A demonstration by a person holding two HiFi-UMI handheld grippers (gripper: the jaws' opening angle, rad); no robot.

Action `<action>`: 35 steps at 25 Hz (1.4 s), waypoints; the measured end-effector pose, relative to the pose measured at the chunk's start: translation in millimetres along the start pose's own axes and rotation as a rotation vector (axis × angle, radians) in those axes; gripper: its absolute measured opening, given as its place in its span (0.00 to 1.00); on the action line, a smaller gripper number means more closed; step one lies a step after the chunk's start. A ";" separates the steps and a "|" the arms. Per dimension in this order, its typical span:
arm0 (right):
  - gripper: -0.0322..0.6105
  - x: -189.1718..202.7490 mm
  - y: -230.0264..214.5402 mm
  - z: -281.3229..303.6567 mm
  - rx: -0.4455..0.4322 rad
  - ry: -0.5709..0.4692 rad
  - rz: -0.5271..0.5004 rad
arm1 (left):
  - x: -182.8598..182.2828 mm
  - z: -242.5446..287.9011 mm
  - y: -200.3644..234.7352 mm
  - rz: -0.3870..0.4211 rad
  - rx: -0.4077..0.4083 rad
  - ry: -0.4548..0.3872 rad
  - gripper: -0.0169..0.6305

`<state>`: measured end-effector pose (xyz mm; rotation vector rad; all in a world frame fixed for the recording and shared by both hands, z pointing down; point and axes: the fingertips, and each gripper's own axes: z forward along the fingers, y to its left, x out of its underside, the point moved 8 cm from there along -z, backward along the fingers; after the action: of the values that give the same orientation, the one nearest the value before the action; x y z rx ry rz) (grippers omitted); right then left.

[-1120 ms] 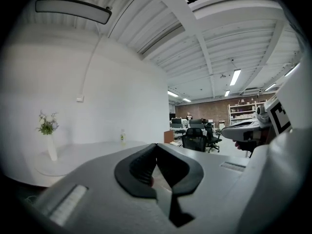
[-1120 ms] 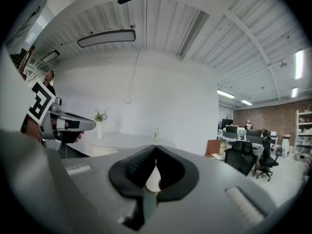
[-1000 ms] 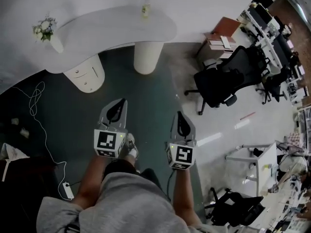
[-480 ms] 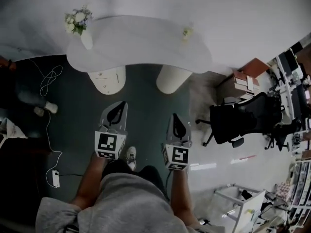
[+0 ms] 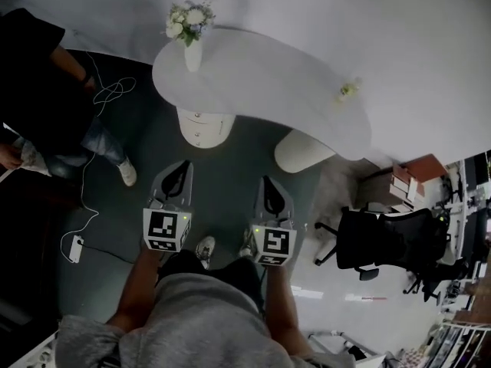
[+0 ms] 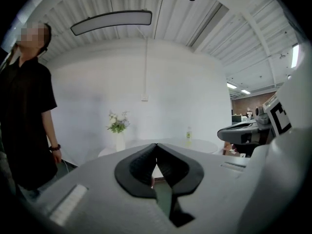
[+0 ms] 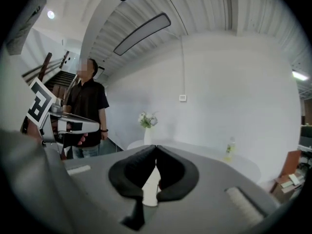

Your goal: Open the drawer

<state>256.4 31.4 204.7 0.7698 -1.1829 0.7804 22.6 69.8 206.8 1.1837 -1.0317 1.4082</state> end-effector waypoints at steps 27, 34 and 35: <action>0.06 117.5 73.6 269.8 -0.523 0.183 -0.066 | 141.7 71.8 115.0 -0.209 -0.501 0.141 0.04; 0.06 200.2 94.1 332.3 -0.561 0.246 -0.095 | 225.0 90.4 143.8 -0.201 -0.567 0.196 0.04; 0.06 211.1 96.9 339.9 -0.563 0.246 -0.097 | 236.9 93.2 147.8 -0.204 -0.572 0.199 0.04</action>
<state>48.2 -181.0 489.3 0.2524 -1.0594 0.4115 -118.4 -6.1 453.8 0.6900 -1.0445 0.9553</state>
